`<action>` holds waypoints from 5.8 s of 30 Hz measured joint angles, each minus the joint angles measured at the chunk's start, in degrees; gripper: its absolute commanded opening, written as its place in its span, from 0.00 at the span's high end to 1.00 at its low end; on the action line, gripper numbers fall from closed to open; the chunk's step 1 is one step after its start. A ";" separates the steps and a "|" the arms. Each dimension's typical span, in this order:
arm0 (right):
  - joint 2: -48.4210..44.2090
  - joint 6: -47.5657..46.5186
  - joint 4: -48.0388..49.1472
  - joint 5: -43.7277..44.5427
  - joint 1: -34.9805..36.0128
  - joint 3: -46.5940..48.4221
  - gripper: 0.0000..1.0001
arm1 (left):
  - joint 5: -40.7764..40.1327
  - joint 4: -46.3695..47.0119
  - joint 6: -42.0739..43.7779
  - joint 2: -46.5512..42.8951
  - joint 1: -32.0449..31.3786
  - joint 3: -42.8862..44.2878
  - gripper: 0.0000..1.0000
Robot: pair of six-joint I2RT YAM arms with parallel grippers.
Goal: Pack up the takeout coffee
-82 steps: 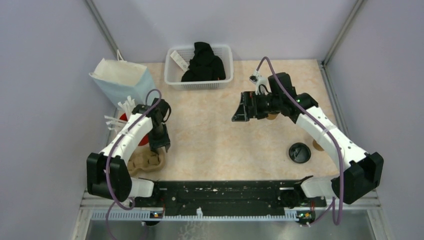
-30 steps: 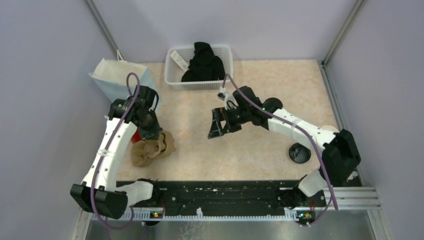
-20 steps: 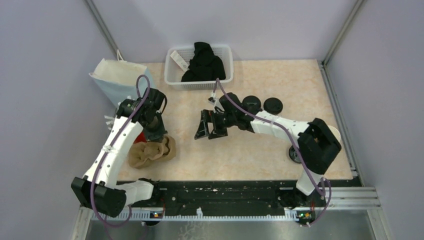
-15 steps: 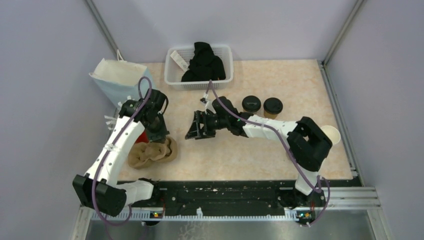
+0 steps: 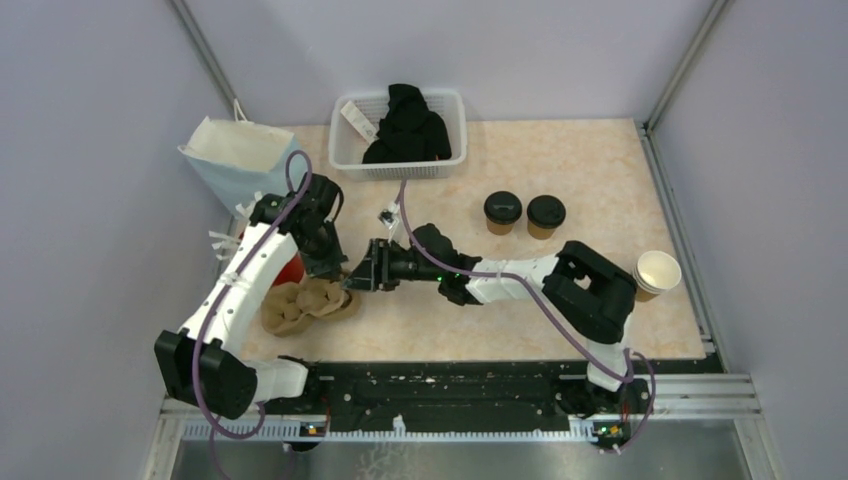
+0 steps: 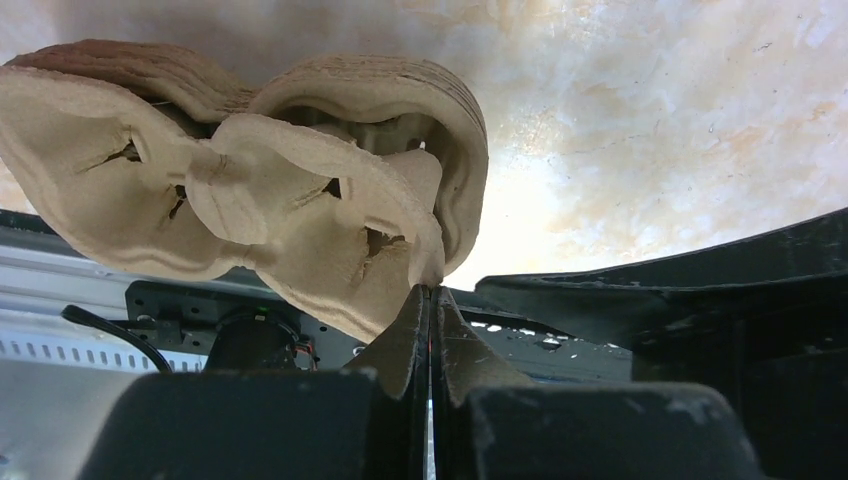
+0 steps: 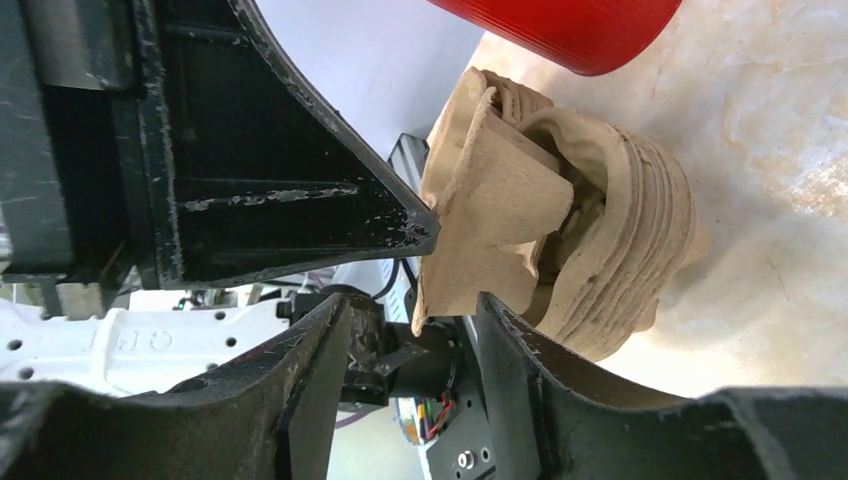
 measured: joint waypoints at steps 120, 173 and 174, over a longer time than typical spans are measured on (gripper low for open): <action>-31.82 -15.39 -61.11 -39.15 -36.87 7.15 0.53 | 56.11 38.93 13.90 4.92 -7.17 -1.75 0.95; -39.69 -29.64 -87.86 -6.49 -36.87 18.21 1.00 | -2.38 26.88 20.41 6.16 0.22 30.51 0.02; -39.45 -30.14 -88.54 -6.16 -36.87 18.93 1.00 | -4.59 27.50 21.27 6.84 0.94 31.58 0.02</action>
